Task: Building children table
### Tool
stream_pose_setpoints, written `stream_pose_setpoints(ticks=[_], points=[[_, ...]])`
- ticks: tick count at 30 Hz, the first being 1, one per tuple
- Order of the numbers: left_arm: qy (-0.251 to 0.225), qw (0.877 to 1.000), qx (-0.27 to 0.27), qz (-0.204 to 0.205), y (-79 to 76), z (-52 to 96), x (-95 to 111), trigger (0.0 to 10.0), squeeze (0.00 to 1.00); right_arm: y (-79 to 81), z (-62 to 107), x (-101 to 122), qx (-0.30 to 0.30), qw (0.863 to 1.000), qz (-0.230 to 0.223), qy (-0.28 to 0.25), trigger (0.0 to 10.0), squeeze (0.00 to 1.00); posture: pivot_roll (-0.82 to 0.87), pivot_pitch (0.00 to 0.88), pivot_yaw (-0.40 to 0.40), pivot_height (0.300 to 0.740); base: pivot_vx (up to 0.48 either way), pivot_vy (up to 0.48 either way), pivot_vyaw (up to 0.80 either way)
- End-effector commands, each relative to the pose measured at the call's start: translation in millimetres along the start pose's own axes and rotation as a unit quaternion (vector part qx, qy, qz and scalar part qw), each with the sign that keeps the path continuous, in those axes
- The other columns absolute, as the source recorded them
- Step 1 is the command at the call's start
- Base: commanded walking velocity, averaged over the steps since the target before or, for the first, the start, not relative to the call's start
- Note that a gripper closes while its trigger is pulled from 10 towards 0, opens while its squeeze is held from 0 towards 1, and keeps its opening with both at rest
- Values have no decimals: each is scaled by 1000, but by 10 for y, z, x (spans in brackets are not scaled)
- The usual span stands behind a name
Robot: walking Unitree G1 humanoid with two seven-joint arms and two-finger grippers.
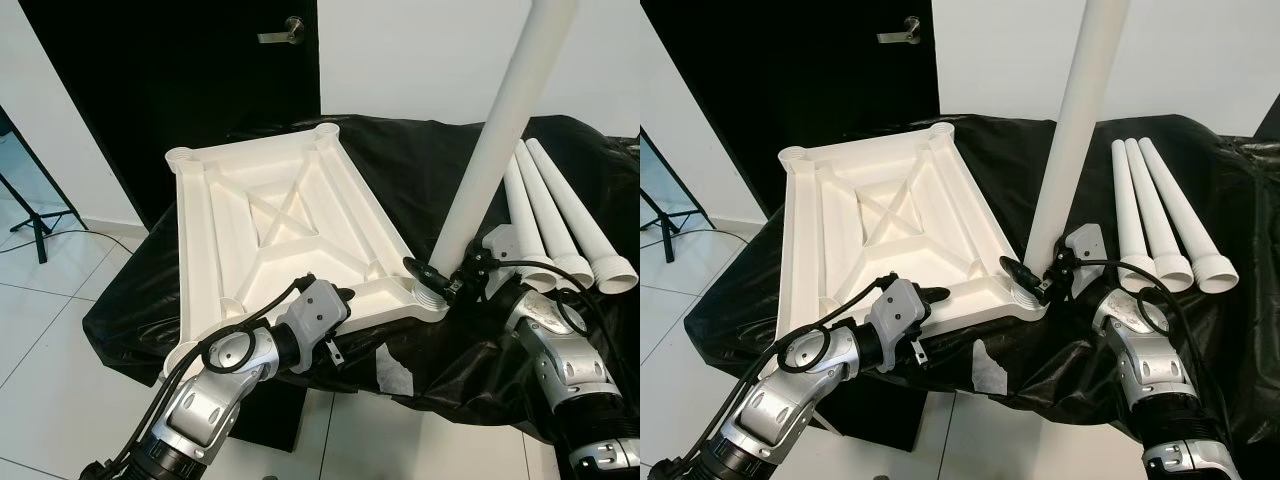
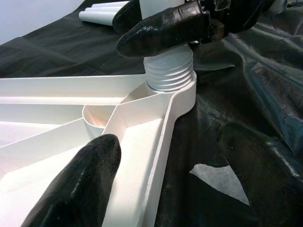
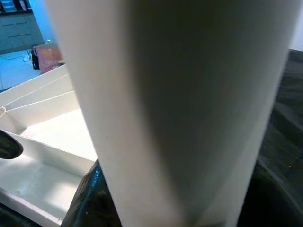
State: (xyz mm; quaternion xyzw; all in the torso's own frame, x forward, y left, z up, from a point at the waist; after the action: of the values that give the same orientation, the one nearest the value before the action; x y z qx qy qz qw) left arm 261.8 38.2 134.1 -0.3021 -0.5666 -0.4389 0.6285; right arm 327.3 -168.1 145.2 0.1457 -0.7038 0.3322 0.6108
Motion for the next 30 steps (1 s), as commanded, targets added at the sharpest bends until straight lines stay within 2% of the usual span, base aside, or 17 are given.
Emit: stream_pose_setpoints(ticks=[1, 4, 5, 6, 9, 12, 15, 16, 17, 18, 22, 24, 25, 27, 28, 30], points=[[11, 1000, 3, -3, 18, 14, -31, 10000, 0, 9, 17, -66, 4, 1000, -11, 13, 0, 0, 23, 0, 30, 740, 0, 0, 0], [11, 1000, 4, -3, 21, 22, -31, 10000, 0, 19, 30, -97, -9, 999, -31, 15, 0, 0, 25, 0, 29, 740, 0, 0, 0], [12, 1000, 4, -4, 22, 27, -33, 10000, 0, 33, 27, -122, -24, 999, -36, 20, 2314, 0, 27, 0, 28, 740, 0, 0, 0], [12, 1000, 5, -4, 29, 33, -34, 10000, 0, 60, 19, -139, -41, 998, -47, 23, 10000, 0, 28, 0, 28, 740, 0, 0, 0], [13, 1000, 6, -3, 34, 37, -36, 10000, 0, 79, 14, -150, -52, 997, -53, 25, 10000, 0, 28, 0, 28, 740, 0, 0, 0], [13, 1000, 6, -5, 33, 44, -36, 10000, 0, 154, -17, -177, -113, 992, -47, 34, 10000, 0, 28, 0, 28, 740, 0, 0, 0], [14, 1000, 6, -6, 32, 44, -38, 10000, 0, 178, -28, -191, -135, 989, -39, 42, 10000, 0, 28, 0, 28, 740, 0, 0, 0], [14, 1000, 6, -6, 32, 43, -39, 10000, 0, 194, -36, -203, -161, 985, -42, 47, 10000, 0, 27, 0, 28, 740, 0, 0, 0], [14, 1000, 5, -6, 30, 42, -41, 10000, 0, 196, -31, -218, -221, 973, -40, 58, 10000, 0, 27, 0, 27, 740, 0, 0, 0], [14, 1000, 5, -6, 30, 41, -42, 10000, 0, 195, -28, -215, -238, 969, -39, 59, 10000, 0, 27, 0, 27, 740, 0, 0, 0], [14, 1000, 5, -6, 29, 41, -43, 10000, 0, 244, -38, -172, -262, 963, -30, 56, 10000, 0, 27, 0, 26, 740, 0, 0, 0], [14, 1000, 5, -6, 29, 39, -43, 10000, 0, 313, -38, -144, -299, 952, -34, 57, 10000, 0, 25, 0, 23, 740, 0, 0, 0], [14, 1000, 5, -6, 29, 39, -43, 10000, 0, 313, -38, -144, -299, 952, -34, 57, 10000, 0, 25, 0, 23, 740, 0, 0, 0], [14, 1000, 5, -7, 31, 33, -41, 10000, 0, 359, -9, -155, -344, 936, -49, 64, 10000, 0, 26, 0, 21, 740, 0, 0, 0], [14, 1000, 5, -7, 31, 33, -41, 10000, 0, 359, -9, -155, -344, 936, -49, 64, 10000, 0, 26, 0, 21, 740, 0, 0, 0], [13, 1000, 5, -8, 39, 32, -33, 10000, 0, 407, 1, -148, -366, 926, -61, 65, 10000, 0, 22, 0, 25, 740, 0, 0, 0]])
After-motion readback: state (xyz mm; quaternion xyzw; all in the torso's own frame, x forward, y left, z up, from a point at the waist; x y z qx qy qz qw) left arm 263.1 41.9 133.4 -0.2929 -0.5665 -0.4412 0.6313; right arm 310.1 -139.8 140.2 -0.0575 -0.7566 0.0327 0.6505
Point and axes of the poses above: a point about 5 cm out from each wrist's last joint towards the gripper, its own z axis pointing back from the gripper into the wrist, its own x axis along the axis of the wrist's last joint, y = z × x, the point moved 3 cm from there along -z, pointing out of the wrist towards the gripper, and after that the axes turned 6 degrees about z, right-handed, at the moved point
